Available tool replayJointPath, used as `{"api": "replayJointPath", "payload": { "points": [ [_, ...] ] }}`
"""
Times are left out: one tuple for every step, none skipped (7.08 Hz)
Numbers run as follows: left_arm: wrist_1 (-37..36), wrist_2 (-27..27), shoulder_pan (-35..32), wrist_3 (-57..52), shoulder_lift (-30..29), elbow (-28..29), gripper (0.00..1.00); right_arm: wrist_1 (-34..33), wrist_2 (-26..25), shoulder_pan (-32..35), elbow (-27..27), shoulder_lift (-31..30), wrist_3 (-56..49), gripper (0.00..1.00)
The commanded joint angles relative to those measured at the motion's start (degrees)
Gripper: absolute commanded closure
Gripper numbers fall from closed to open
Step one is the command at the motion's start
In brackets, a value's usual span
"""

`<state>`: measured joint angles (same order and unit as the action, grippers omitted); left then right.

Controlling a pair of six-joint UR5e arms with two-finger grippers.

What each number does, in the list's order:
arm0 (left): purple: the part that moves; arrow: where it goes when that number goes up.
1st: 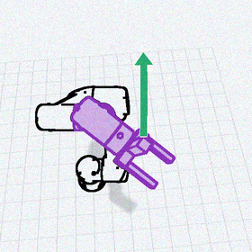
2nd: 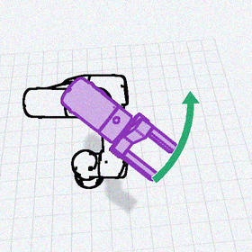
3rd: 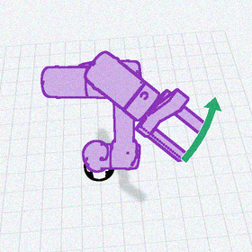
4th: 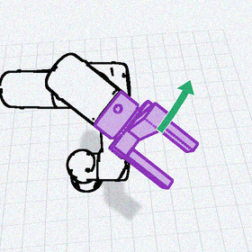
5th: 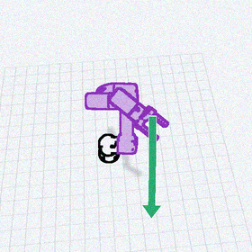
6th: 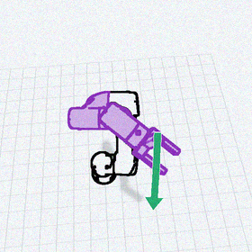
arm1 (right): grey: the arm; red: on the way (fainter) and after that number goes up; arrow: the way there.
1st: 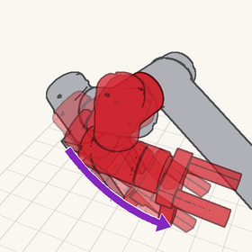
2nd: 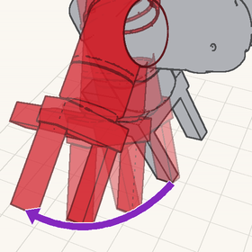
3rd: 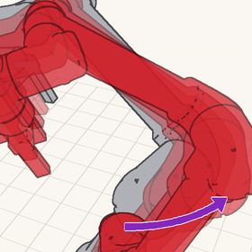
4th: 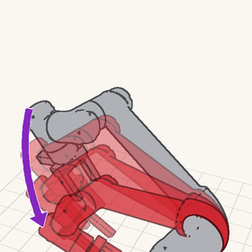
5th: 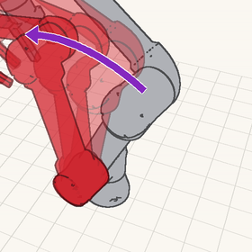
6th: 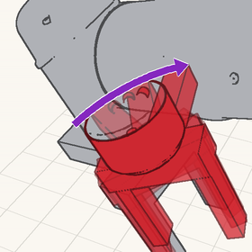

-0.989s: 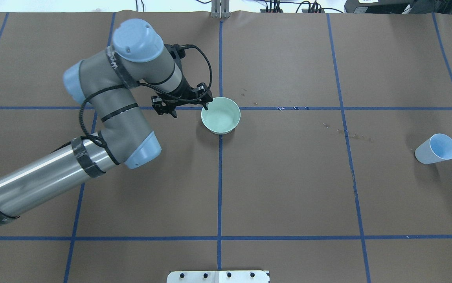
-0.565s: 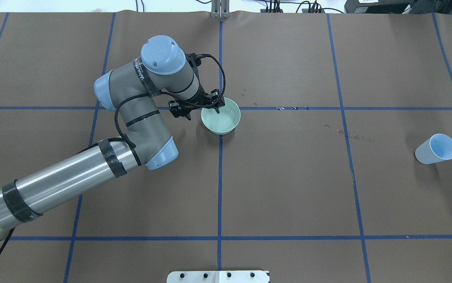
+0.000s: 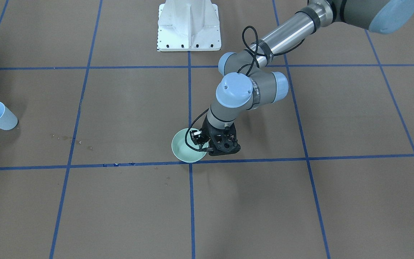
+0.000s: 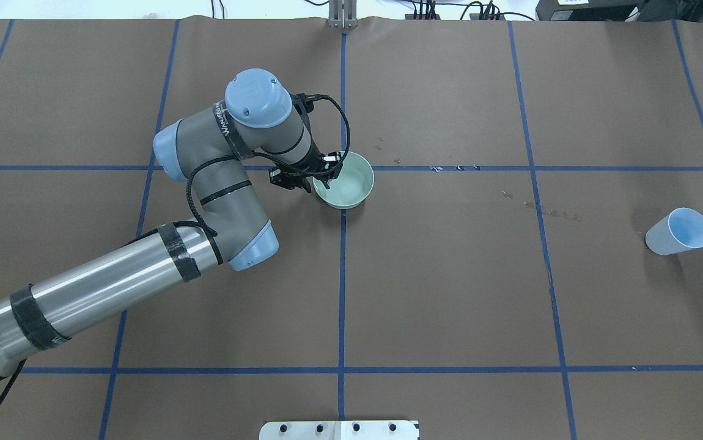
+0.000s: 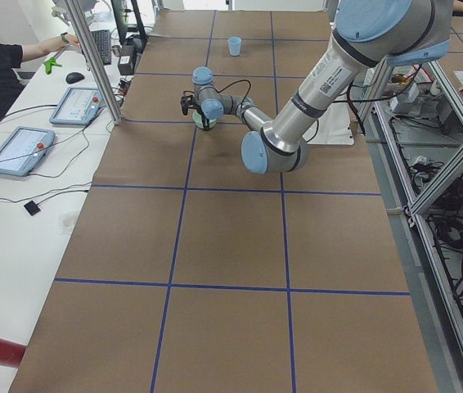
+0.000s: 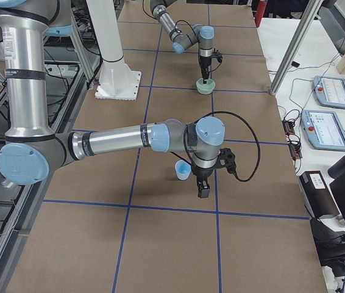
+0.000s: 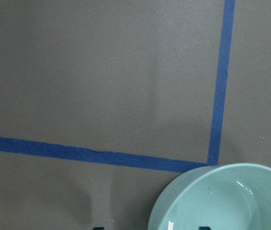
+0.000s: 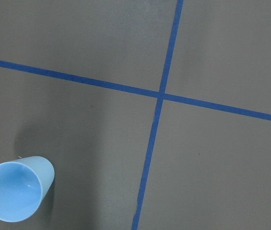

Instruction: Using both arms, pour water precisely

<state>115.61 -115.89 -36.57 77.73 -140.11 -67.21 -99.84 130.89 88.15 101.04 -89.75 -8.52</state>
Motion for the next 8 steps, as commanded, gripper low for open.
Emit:
{"api": "replayJointPath", "payload": {
  "points": [
    [-0.29,0.05,-0.51,0.49,-0.07,-0.46,1.00,0.00,-0.19,0.00,0.38,0.10,-0.01,0.00],
    [-0.73,-0.29,-2.00,1.45,-0.07,-1.69,1.00,0.00,-0.28,0.00,0.12,0.36,-0.09,0.00],
    [-2.74,-2.30,-4.28,1.46,0.36,-4.40,1.00,0.00,-1.24,0.00,0.29,0.19,0.17,0.00],
    [-8.85,-6.06,-7.87,0.77,1.41,-8.51,1.00,0.00,-2.12,0.00,0.21,-0.51,0.43,0.00],
    [-11.26,-7.66,-9.99,-2.37,6.81,-15.08,1.00,-0.09,-2.13,0.00,0.90,-0.69,0.61,0.00],
    [-11.72,-7.77,-11.14,-8.67,15.83,-22.80,1.00,0.26,-1.95,0.00,-1.18,-0.60,-0.09,0.00],
    [-11.72,-10.47,-14.81,-15.52,24.54,-28.10,1.00,0.70,-1.60,0.00,-1.28,-0.78,0.52,0.00],
    [-11.72,-13.19,-19.11,-22.38,31.24,-30.50,1.00,0.70,-1.43,0.00,-1.11,-0.86,0.52,0.00]
  ]
}}
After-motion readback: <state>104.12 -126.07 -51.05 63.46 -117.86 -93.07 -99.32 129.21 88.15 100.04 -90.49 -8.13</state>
